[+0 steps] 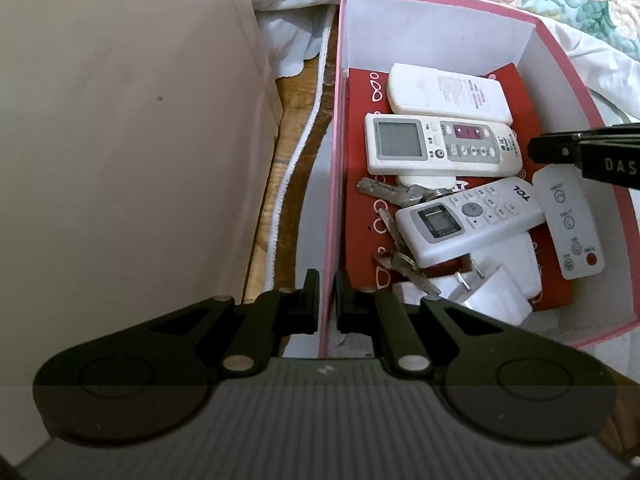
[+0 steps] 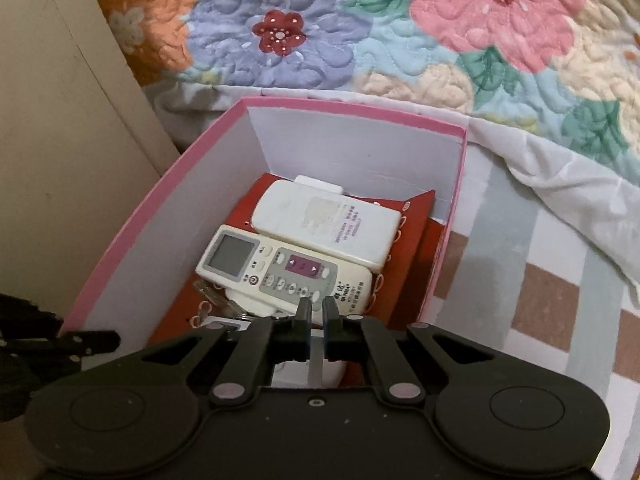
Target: Organize rigid objects
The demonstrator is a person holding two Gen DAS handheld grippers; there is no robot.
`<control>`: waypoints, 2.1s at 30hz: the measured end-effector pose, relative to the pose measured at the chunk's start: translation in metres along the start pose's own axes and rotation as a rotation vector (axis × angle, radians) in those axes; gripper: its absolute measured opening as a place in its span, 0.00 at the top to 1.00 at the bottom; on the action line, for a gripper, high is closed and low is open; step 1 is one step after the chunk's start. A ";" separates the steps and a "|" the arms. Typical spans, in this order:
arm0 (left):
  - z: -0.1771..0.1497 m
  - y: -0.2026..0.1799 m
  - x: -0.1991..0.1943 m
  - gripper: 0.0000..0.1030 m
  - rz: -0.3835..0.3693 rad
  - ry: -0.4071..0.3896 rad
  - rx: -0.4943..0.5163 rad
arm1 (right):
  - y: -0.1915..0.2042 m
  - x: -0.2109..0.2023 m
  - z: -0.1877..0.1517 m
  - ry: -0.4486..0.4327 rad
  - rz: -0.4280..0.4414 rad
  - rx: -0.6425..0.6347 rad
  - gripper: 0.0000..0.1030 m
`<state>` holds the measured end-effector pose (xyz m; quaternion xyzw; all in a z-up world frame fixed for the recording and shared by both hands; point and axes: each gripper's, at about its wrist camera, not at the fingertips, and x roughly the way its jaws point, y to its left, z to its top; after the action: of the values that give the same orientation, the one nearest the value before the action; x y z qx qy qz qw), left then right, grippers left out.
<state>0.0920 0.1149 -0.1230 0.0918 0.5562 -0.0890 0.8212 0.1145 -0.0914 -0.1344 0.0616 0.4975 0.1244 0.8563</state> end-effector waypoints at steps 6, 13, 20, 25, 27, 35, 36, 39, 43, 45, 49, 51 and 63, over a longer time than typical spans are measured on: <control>0.000 -0.001 -0.002 0.93 0.005 -0.002 0.000 | -0.012 -0.008 -0.002 0.029 0.107 0.141 0.93; 0.000 -0.001 -0.002 0.93 0.006 -0.004 0.001 | -0.013 -0.009 0.000 0.023 0.234 0.233 0.92; 0.001 0.001 -0.003 0.93 -0.001 -0.007 -0.006 | -0.007 -0.028 -0.002 -0.021 0.209 0.133 0.86; 0.001 0.001 -0.006 0.93 -0.007 -0.014 -0.008 | -0.012 -0.047 -0.015 -0.040 0.194 0.117 0.82; 0.000 -0.001 -0.007 0.93 0.007 -0.020 -0.004 | -0.013 -0.056 -0.018 -0.048 0.192 0.118 0.82; -0.001 -0.004 -0.031 0.90 0.011 -0.051 -0.002 | -0.002 -0.099 -0.024 -0.102 0.131 0.084 0.76; -0.001 -0.005 -0.038 0.85 0.014 -0.060 0.004 | 0.000 -0.107 -0.024 -0.118 0.126 0.083 0.76; -0.004 -0.007 -0.064 0.56 -0.002 -0.096 0.005 | 0.006 -0.131 -0.025 -0.160 0.110 0.080 0.75; -0.011 -0.013 -0.096 0.40 -0.006 -0.147 0.029 | 0.017 -0.161 -0.027 -0.202 0.082 0.069 0.71; -0.012 -0.014 -0.112 0.34 0.000 -0.171 0.027 | 0.023 -0.176 -0.029 -0.221 0.063 0.059 0.70; -0.016 -0.017 -0.142 0.23 0.006 -0.218 0.031 | 0.030 -0.201 -0.034 -0.252 0.029 0.063 0.66; -0.019 -0.021 -0.154 0.19 -0.003 -0.232 0.037 | 0.032 -0.211 -0.038 -0.256 0.016 0.073 0.65; -0.036 -0.052 -0.177 0.04 0.010 -0.112 0.035 | 0.008 -0.247 -0.092 -0.263 -0.055 0.144 0.56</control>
<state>-0.0185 0.0812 0.0260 0.1037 0.5074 -0.0994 0.8497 -0.0841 -0.1529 0.0283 0.1250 0.3904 0.0558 0.9104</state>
